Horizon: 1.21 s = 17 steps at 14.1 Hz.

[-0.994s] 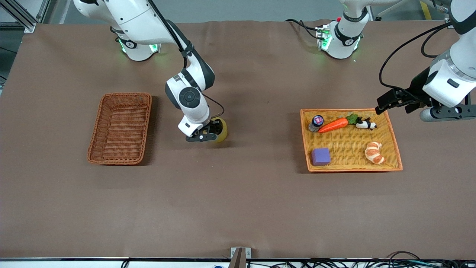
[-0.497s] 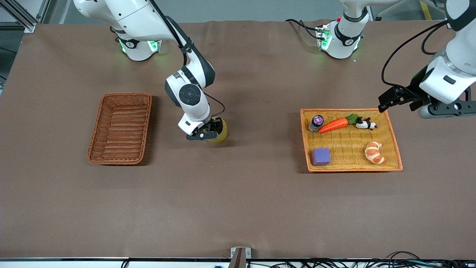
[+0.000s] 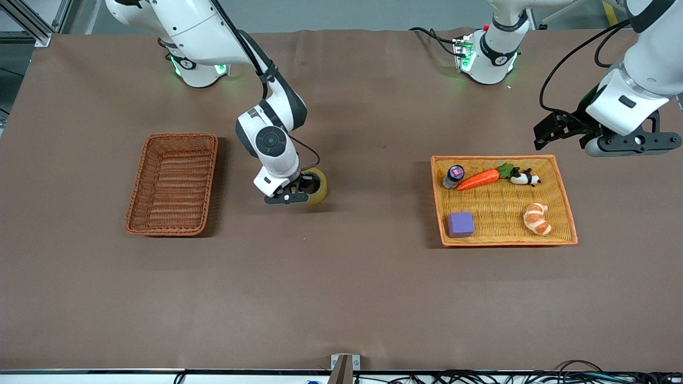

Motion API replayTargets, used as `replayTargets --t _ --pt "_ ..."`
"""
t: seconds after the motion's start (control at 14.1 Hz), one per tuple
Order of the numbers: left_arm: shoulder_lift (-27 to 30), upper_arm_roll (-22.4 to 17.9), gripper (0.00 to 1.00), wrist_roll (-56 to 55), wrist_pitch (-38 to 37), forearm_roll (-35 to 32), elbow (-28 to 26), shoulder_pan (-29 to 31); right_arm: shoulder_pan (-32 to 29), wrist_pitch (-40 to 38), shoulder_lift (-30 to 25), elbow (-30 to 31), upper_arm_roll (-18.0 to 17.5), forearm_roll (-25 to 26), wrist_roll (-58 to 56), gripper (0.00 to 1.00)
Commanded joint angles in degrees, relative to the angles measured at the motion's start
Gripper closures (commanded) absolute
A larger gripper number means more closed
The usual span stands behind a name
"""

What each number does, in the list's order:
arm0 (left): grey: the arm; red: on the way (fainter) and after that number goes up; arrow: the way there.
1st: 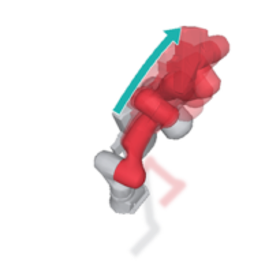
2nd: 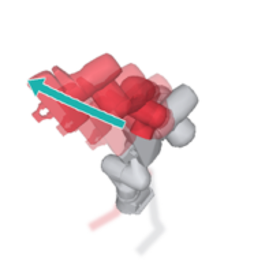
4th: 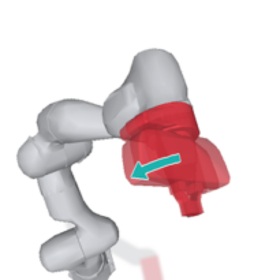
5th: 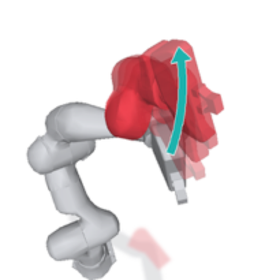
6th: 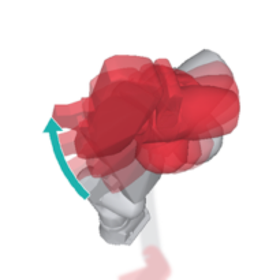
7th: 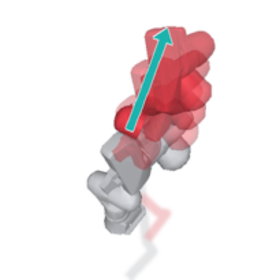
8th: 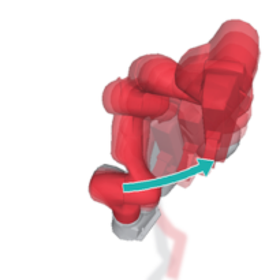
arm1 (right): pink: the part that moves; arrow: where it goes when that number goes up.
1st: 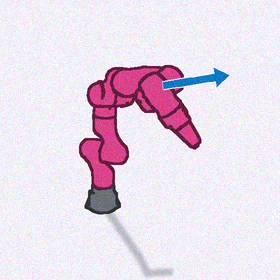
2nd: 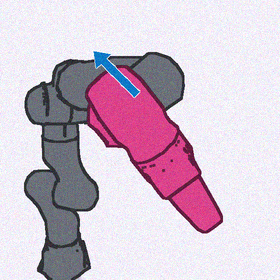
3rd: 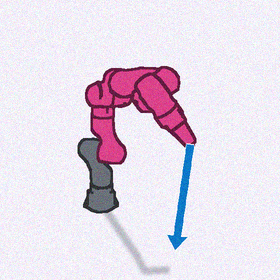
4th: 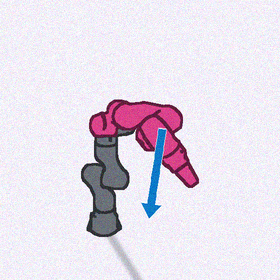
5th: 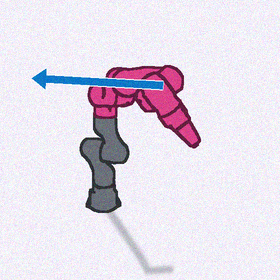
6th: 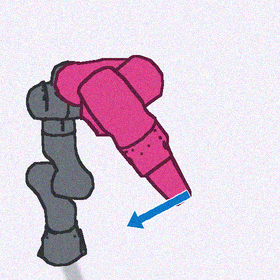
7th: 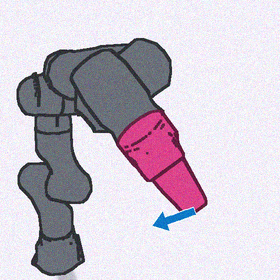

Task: Move tape to another basket
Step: 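Grasp the tape with the right gripper while the left gripper withdraws, then carry the tape with the right gripper into the wicker basket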

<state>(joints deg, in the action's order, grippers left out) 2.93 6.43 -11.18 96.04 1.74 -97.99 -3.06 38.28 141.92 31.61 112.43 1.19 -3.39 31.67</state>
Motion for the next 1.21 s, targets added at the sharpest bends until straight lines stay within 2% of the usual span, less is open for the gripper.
replayTargets --t 0.0,0.28,0.43,0.57,0.64,0.85,1.14 --pt "0.85 -0.9 0.0 0.54 -0.06 -0.69 -0.71 -0.38 -2.5 -4.6 -1.54 -0.89 -0.13 -0.57 1.55 1.0" --pt "0.85 -0.9 0.0 0.46 -0.06 -0.6 -0.36 -0.2 -12.51 -22.96 -16.55 -1.42 0.04 0.83 -1.25 1.0" --pt "0.67 -0.9 0.0 0.54 0.02 -0.69 -0.19 -0.02 -18.12 -29.82 -20.52 -1.34 0.13 4.34 -9.92 0.99" --pt "0.23 -0.9 0.0 0.63 0.11 -0.86 -0.01 -0.11 -23.49 -34.75 -23.77 -0.55 0.83 4.88 -18.8 0.99" --pt "-0.12 -0.9 0.0 0.63 0.11 -0.86 0.25 -0.19 -24.3 -36.6 -25.44 0.85 2.4 4.88 -22.15 0.99" --pt "-0.47 -0.9 0.0 0.55 0.11 -0.77 0.87 -0.2 -24.3 -33.04 -26.69 6.72 8.2 5.14 -28.93 0.98" --pt "-0.65 -0.9 0.0 0.72 0.02 -0.42 1.04 -0.11 -24.74 -15.92 -26.61 19.47 15.14 5.14 -37.8 0.98"
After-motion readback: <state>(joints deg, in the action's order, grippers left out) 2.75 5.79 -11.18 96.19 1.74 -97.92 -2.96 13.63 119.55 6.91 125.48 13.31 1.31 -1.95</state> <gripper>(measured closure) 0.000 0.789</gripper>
